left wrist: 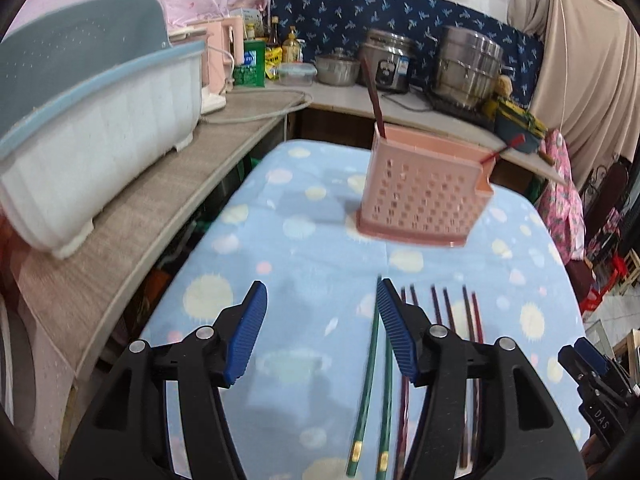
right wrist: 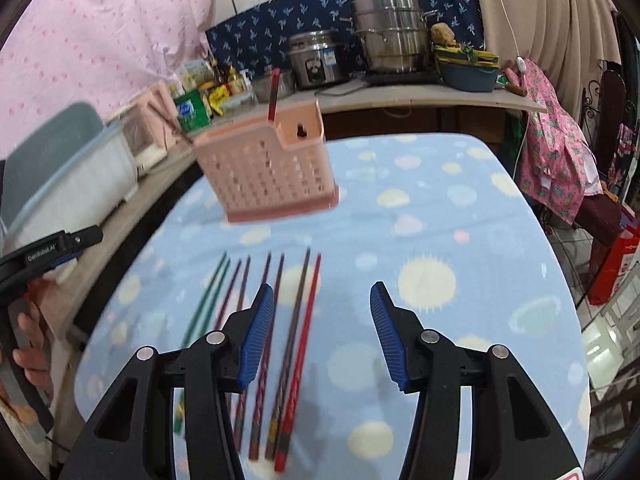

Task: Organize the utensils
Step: 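Open both grippers to release the chopsticks into the basket, then move both grippers back down to the remaining chopsticks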

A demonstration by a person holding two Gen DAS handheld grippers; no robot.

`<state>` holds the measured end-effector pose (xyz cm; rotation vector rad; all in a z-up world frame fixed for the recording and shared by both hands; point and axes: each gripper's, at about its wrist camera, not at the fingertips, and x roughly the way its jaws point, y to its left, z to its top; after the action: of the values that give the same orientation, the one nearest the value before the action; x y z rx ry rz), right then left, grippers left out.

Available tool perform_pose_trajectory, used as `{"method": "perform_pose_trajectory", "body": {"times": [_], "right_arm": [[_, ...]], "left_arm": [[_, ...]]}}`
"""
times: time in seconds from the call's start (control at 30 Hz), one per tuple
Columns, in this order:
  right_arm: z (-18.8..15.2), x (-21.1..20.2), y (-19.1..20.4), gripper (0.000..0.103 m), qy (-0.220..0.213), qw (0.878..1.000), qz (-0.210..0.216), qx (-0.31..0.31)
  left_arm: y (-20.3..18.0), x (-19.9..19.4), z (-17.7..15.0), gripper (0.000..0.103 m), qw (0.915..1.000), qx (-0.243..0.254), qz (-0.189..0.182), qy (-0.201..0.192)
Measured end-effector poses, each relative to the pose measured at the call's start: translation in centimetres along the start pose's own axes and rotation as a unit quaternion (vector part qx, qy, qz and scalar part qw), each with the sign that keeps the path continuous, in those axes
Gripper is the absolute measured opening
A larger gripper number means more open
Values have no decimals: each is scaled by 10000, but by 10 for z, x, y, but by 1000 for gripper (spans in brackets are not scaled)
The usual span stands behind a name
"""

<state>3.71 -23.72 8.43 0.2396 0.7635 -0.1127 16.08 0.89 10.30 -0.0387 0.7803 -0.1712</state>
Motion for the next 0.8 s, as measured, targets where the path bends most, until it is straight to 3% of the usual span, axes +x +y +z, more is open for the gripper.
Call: {"method": "perform_pose_trajectory", "body": {"times": [0.43, 0.8], "right_arm": [[-81, 9, 21, 49, 687, 9970, -94, -343], [-107, 12, 29, 48, 855, 9944, -180, -590]], "left_arm": [[3, 3, -89, 55, 9974, 129, 34, 713], [-1, 3, -120, 55, 9946, 202, -68, 1014]]}}
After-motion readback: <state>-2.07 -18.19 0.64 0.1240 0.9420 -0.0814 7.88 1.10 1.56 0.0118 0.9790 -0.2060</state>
